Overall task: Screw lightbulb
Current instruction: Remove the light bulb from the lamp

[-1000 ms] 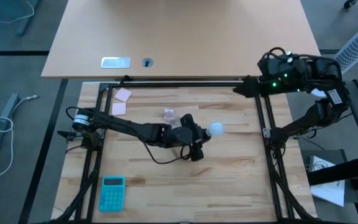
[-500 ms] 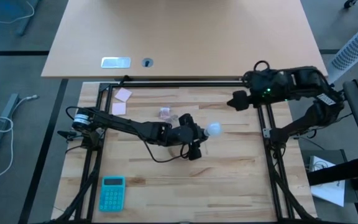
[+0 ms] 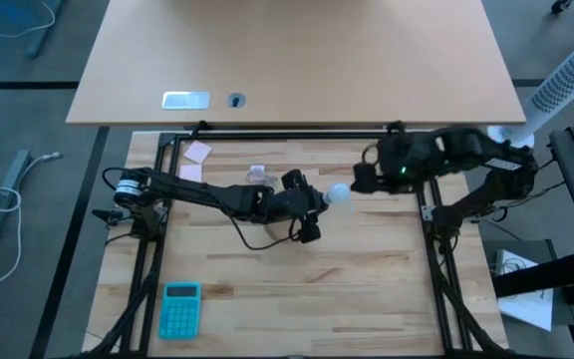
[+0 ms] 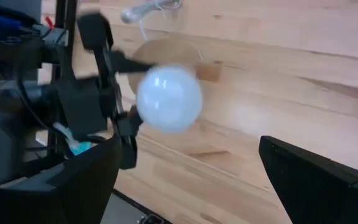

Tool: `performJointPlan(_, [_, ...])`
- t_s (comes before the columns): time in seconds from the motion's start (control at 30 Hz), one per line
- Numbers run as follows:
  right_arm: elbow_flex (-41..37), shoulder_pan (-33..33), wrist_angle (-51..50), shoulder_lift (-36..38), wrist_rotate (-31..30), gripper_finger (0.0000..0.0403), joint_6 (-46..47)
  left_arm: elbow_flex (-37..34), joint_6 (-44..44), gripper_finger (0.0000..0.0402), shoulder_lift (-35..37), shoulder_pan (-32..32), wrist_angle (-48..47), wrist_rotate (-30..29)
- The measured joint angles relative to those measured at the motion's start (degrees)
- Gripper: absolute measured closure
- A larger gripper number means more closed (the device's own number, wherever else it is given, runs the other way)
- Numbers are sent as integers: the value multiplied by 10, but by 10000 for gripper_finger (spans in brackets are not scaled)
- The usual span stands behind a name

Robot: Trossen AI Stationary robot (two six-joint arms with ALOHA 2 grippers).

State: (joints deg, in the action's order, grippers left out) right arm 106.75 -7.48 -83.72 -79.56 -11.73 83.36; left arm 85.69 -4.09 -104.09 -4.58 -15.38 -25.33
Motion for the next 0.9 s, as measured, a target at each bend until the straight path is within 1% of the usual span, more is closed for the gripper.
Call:
performJointPlan(0.1, [-29,12,37,-2,-4,28,-9,0,17,238,-1,-2,-7,-7])
performJointPlan(0.2, [-57,27,81,-4,25,28,-20,0,44,238,-1,-8,-3,-12])
performJointPlan(0.27, [-65,26,93,-5,34,28,-20,0,50,238,-1,-10,-2,-12])
performJointPlan(0.37, [-66,23,94,-5,45,28,-9,0,51,238,-1,-10,-1,-12])
performJointPlan(0.53, [-66,20,96,-3,42,28,-4,12,51,238,1,-14,6,-14])
performJointPlan(0.67, [-66,22,109,-6,45,28,-8,21,64,238,2,-17,39,-13])
performJointPlan(0.9, [-62,22,116,-6,42,31,-7,27,66,238,2,-17,40,-13])
